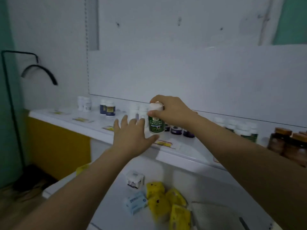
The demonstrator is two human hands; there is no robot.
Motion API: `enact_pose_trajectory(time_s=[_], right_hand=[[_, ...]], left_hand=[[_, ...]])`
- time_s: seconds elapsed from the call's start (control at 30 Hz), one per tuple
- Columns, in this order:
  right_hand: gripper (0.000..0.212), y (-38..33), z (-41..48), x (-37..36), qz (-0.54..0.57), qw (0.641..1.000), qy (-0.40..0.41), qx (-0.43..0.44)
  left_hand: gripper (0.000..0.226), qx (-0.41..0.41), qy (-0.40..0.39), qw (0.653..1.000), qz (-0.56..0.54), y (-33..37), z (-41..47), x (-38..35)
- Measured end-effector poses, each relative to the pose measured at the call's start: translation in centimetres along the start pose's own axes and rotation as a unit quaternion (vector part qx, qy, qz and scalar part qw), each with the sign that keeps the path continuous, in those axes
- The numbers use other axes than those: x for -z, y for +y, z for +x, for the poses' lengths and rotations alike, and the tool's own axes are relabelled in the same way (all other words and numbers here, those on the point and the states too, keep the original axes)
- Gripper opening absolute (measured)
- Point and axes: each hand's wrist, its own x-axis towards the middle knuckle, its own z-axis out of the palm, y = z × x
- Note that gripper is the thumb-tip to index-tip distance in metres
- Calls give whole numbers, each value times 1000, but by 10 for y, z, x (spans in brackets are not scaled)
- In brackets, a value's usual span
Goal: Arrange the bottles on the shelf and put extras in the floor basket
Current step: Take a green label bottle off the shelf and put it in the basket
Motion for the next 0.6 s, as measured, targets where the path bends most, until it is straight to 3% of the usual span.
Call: enact_pose_trajectory(time_s=[0.27,0.6], right_hand=[[44,-112,45,-123,104,987,-73,95],[49,-268,85,-290,164,961,-162,154]], left_hand=[[82,178,-67,974,126,-154,-79,35],[77,321,-107,927,165,-348,-173,65]])
